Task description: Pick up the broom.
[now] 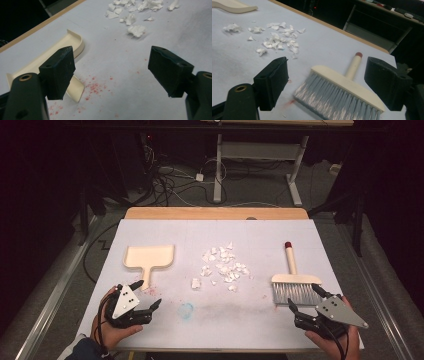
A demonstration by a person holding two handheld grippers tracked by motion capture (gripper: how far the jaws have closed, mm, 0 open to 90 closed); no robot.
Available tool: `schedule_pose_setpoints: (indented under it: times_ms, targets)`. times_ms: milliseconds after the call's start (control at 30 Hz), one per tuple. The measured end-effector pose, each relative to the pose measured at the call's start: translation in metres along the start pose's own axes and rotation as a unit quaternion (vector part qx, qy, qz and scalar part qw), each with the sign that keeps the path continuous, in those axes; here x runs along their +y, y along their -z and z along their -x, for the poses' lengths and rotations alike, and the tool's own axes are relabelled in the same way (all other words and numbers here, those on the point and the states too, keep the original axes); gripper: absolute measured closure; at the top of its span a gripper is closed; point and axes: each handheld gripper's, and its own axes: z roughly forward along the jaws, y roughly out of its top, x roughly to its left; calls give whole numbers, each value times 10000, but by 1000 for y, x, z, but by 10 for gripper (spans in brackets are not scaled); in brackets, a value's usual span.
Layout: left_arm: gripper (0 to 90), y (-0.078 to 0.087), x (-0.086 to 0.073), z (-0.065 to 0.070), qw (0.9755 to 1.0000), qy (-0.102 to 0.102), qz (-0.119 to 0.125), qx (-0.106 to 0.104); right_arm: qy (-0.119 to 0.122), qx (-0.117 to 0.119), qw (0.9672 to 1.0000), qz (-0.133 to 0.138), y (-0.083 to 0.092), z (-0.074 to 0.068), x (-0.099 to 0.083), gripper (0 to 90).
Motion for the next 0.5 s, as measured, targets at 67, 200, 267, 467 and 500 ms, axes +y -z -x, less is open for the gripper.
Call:
schedule_pose_setpoints:
  times_ms: [67, 200, 267, 467, 500]
  targets:
    - [212, -2, 0, -1, 10000, -32, -8, -21, -43, 13, 10000, -11, 0, 0, -1, 198]
    - [220, -3, -1, 2, 9999, -48, -120, -69, -33, -9, 10000, 4, 1, -1, 0, 198]
    - [220, -2, -1, 3, 9999, -59, -119, -70, -16, -2, 10000, 2, 2, -2, 0, 198]
    - [224, -4, -3, 1, 9998, -26, -142, -163, -32, 2, 10000, -86, -4, 0, 2, 199]
    - [224, -4, -3, 1, 9998, -26, -142, -163, -6, -17, 9999, -108, -6, 1, 3, 198]
